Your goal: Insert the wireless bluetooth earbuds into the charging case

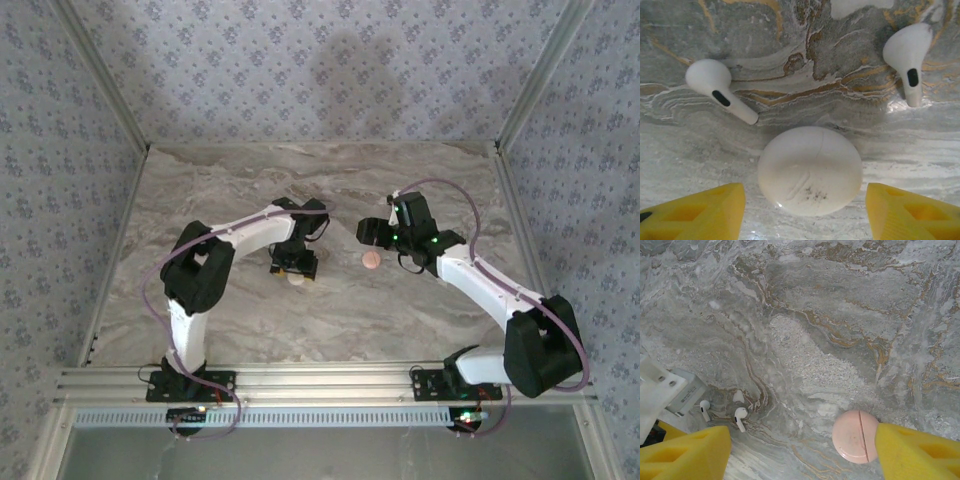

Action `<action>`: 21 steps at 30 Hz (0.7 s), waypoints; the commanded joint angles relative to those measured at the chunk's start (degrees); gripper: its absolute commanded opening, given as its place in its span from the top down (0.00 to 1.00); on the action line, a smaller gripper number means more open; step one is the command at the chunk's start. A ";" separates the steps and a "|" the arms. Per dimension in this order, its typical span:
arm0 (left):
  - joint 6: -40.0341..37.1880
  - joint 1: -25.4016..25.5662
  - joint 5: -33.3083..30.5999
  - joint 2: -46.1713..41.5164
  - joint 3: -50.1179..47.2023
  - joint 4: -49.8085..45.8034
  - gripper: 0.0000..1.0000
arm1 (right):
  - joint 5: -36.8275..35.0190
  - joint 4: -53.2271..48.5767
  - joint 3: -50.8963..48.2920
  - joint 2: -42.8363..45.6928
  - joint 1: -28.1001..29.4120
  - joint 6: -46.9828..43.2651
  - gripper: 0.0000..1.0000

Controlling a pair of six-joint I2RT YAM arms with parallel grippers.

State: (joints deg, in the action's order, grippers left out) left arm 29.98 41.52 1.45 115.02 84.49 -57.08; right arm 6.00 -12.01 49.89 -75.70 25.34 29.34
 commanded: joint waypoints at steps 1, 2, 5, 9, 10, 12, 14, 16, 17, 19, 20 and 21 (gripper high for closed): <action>-0.87 -0.01 1.05 1.66 2.29 -0.58 0.35 | 0.68 -0.82 1.68 -0.80 0.22 -1.11 0.22; -0.88 0.03 1.14 1.93 2.39 -0.58 0.35 | 0.81 -0.84 1.65 -0.85 0.21 -1.12 0.22; -1.06 0.04 1.19 2.89 2.82 -0.53 0.35 | 1.02 -0.77 1.53 -1.04 0.23 -1.32 0.22; -1.30 -0.01 0.70 3.75 3.09 -0.38 0.36 | 1.50 -1.03 1.35 -0.94 -0.08 -1.61 0.23; -1.39 -0.02 0.58 3.95 3.05 -0.49 0.37 | 1.64 -1.15 1.35 -0.80 -0.13 -1.65 0.23; -1.54 0.04 0.63 4.24 3.00 -0.64 0.39 | 2.05 -1.39 1.34 -0.57 -0.39 -1.84 0.23; -1.68 -0.03 0.74 4.42 2.88 -0.73 0.41 | 2.17 -1.51 1.05 -0.26 -0.62 -1.93 0.23; -1.87 0.03 0.73 4.16 2.80 -0.93 0.45 | 2.48 -1.50 0.74 0.09 -0.93 -1.92 0.24; -1.94 0.07 0.67 3.99 2.78 -1.06 0.47 | 2.53 -1.52 0.65 0.25 -1.00 -1.95 0.24; -2.19 0.07 0.33 3.23 2.56 -1.14 0.50 | 2.78 -1.44 0.35 0.67 -1.21 -1.92 0.24; -2.41 0.06 0.08 2.66 2.39 -1.36 0.51 | 2.92 -1.34 0.21 0.91 -1.31 -1.92 0.24; -2.74 0.11 -0.32 2.02 2.35 -1.66 0.53 | 3.12 -1.19 -0.09 1.32 -1.41 -1.92 0.25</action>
State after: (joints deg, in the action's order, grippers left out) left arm 28.58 41.54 2.24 118.54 86.39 -56.69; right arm 8.01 -12.05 49.87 -76.29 24.36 28.45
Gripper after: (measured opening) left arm 0.491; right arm 0.756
